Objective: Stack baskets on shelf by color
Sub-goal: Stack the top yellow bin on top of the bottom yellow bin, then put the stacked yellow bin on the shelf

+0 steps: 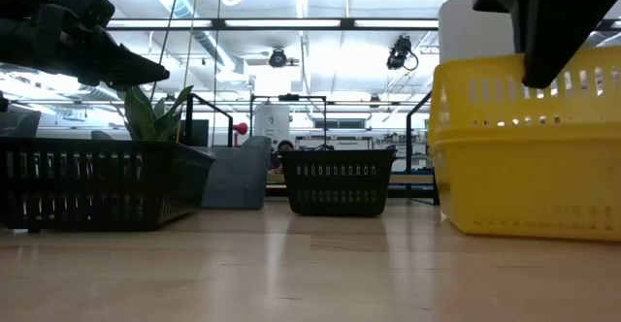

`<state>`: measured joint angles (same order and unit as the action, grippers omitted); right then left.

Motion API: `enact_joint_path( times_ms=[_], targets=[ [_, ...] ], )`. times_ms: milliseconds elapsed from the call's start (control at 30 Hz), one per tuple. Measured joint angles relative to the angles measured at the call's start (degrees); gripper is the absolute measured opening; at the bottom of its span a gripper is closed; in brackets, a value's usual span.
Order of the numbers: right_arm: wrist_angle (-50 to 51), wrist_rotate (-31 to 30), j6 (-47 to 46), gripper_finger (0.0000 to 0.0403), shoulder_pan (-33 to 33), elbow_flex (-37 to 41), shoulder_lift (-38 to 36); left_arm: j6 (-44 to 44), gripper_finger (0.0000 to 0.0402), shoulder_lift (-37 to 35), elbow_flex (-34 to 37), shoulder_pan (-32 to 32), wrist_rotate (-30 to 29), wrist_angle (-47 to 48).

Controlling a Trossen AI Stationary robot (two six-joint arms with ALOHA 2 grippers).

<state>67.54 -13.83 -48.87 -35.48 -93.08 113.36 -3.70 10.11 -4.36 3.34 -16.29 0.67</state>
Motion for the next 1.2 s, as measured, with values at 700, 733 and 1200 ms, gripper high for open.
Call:
enact_joint_path(
  times_ms=[700, 733, 1200],
  targets=[
    [-1.2, -2.0, 1.5, 0.0170, -0.3, -0.6, 0.0, 0.0, 0.0121, 0.0, 0.0, 0.0, 0.0, 0.0],
    [-2.0, -1.9, 1.5, 0.0172, -0.3, 0.1, 0.0, 0.0, 0.0121, 0.0, 0.0, 0.0, 0.0, 0.0],
    [-15.5, -0.4, 2.0, 0.0167, 1.8, 12.0, 0.0, 0.0, 0.0121, 0.0, 0.0, 0.0, 0.0, 0.0]
  ],
)
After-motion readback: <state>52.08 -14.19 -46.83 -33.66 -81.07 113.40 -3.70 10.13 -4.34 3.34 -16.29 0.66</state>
